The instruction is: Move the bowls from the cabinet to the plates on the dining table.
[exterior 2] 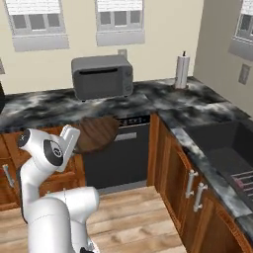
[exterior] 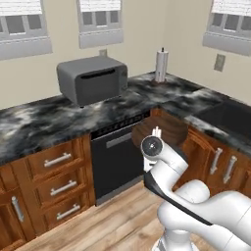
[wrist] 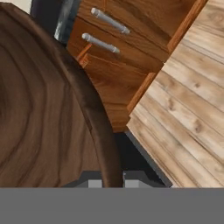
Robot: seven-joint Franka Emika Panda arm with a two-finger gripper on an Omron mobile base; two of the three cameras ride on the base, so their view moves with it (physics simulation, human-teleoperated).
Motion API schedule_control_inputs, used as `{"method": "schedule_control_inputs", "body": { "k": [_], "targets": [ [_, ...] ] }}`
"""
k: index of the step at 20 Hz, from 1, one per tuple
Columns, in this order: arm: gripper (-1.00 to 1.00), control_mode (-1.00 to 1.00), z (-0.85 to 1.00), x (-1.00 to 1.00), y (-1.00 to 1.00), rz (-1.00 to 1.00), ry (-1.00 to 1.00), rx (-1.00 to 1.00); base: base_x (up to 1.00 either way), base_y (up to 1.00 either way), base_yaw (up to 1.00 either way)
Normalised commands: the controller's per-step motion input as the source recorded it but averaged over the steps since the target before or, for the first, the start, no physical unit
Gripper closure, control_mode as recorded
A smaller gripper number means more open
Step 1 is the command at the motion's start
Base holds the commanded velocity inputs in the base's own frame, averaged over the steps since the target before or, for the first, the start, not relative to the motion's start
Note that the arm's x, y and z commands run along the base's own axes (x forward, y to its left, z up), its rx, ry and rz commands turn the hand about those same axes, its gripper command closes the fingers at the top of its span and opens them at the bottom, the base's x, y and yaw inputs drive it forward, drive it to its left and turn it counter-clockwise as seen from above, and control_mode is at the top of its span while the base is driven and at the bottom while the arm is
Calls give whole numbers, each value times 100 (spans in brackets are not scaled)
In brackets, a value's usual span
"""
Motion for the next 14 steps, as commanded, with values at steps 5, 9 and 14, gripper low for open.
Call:
{"method": "schedule_control_inputs", "body": {
  "k": [5,9,14],
  "targets": [
    [100,100,0,0,0,0,0,0,14,74,51],
    [100,100,0,0,0,0,0,0,9,79,52],
    [100,100,0,0,0,0,0,0,13,75,52]
  ]
}}
